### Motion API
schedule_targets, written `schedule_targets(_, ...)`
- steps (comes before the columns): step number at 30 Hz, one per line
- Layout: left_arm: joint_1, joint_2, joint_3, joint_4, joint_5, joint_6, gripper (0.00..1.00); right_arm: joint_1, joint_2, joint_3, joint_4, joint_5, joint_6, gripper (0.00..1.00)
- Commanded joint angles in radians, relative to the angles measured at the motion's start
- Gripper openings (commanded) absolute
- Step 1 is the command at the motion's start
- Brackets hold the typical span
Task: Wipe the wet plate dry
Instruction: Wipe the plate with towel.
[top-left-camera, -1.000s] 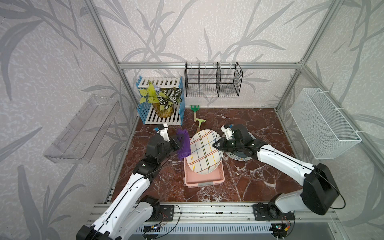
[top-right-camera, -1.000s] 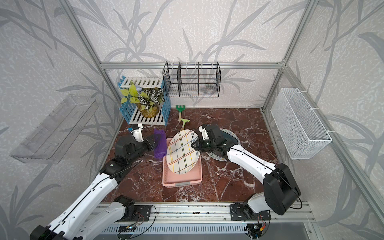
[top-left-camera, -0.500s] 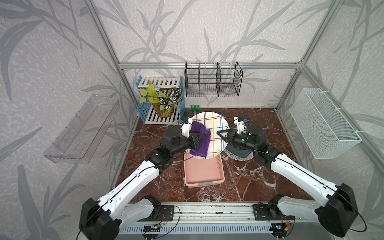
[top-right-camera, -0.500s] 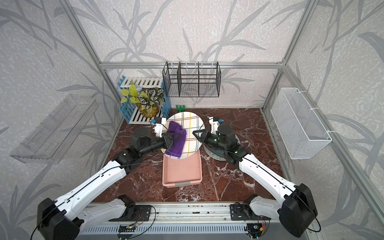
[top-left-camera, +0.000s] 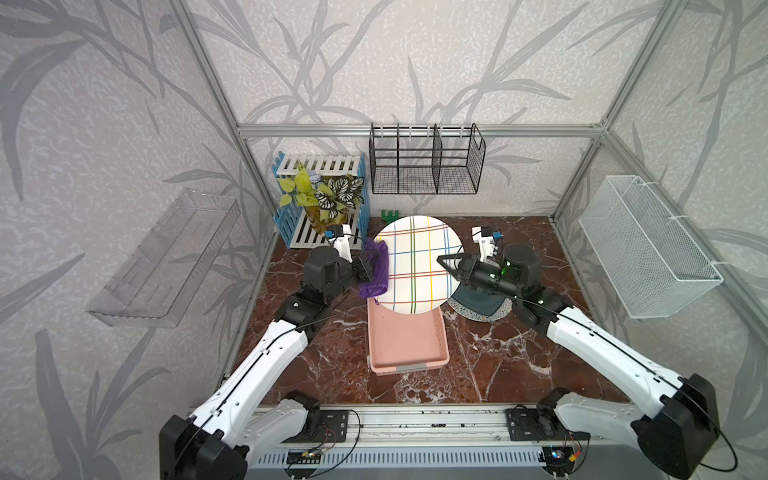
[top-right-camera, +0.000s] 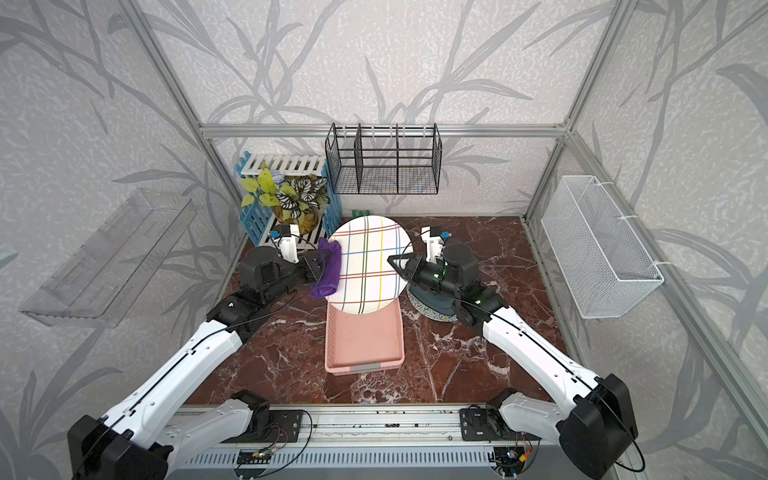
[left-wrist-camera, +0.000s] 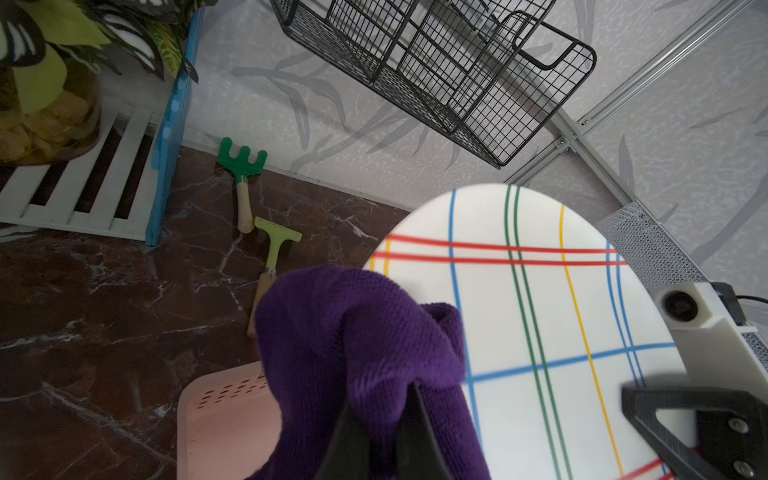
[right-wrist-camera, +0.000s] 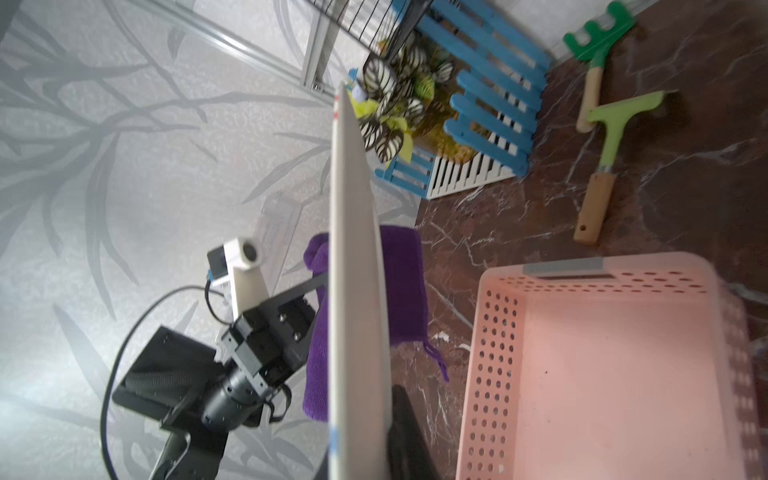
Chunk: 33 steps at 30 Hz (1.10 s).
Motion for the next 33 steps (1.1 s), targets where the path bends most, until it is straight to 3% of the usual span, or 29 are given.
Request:
schedule_targets(1,-0.019,0.064,0.054,-0.059,0.094,0.059,0.00,0.082,-0.015,0.112,0.197,-0.224,-0.047,0.00)
schedule_targets(7,-0.250,0.142,0.110,-0.009,0.105,0.149,0.00,0.075,-0.020,0.104,0.249,-0.117,-0.037,0.00)
schedule_targets(10,-0.332,0.173,0.094,-0.014,0.105,0.153,0.00,0.013,-0.032,0.112,0.277,-0.101,0.020,0.00)
schedule_targets(15,-0.331,0.093,-0.027,0.013,0.001,0.099,0.00,-0.129,-0.102,0.052,0.356,-0.062,0.156,0.00)
schedule_targets(18,-0.275,0.040,-0.052,-0.056,-0.058,0.085,0.00,-0.137,-0.134,0.053,0.332,-0.082,0.146,0.00)
schedule_targets(21,-0.176,0.031,-0.040,-0.107,-0.056,0.060,0.00,-0.081,-0.129,0.071,0.355,-0.129,0.134,0.00)
schedule_targets(24,-0.130,0.042,0.001,-0.087,-0.026,0.064,0.00,0.040,-0.103,0.112,0.329,-0.144,0.039,0.00)
schedule_targets(27,-0.153,0.094,0.071,-0.041,0.048,0.079,0.00,0.130,-0.049,0.136,0.334,-0.164,0.005,0.00)
schedule_targets(30,-0.209,0.148,0.137,-0.046,0.036,0.111,0.00,0.157,0.000,0.135,0.371,-0.206,0.011,0.00)
schedule_targets(33,-0.266,0.177,0.172,-0.032,0.068,0.149,0.00,0.158,-0.013,0.090,0.328,-0.139,-0.007,0.00)
